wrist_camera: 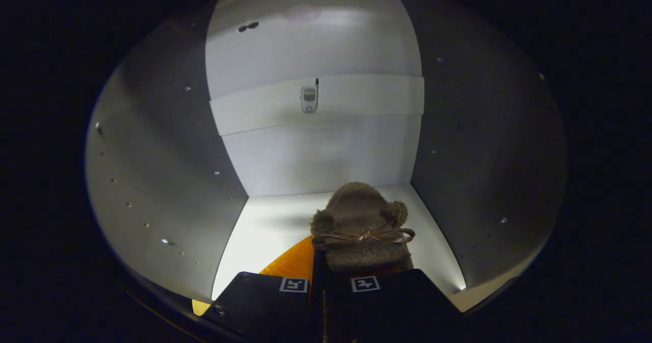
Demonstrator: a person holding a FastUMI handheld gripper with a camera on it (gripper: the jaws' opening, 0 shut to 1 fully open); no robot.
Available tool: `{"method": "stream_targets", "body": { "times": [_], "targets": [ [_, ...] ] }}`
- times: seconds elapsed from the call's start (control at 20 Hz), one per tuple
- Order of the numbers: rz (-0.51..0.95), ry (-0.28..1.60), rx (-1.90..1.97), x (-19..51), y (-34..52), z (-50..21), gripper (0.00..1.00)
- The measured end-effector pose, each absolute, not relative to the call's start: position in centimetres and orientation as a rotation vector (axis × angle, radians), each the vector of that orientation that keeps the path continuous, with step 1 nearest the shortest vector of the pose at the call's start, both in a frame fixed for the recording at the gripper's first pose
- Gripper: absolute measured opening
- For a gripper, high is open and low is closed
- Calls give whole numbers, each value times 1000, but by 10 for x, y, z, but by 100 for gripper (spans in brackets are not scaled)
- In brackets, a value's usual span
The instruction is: Open the shoe cabinet door, grab the shoes and put them into the shoe cabinet, then close the shoe cabinet door.
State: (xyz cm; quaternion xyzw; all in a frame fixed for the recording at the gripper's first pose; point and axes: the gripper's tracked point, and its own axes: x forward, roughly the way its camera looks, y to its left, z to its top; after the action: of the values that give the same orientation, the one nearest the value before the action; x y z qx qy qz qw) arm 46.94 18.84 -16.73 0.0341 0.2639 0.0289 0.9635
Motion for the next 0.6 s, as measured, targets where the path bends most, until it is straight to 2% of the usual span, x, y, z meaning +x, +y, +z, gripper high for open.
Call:
{"method": "stream_targets", "body": {
  "times": [0.6],
  "targets": [
    [24,628,42,483,184,-205,19]
  ]
}}
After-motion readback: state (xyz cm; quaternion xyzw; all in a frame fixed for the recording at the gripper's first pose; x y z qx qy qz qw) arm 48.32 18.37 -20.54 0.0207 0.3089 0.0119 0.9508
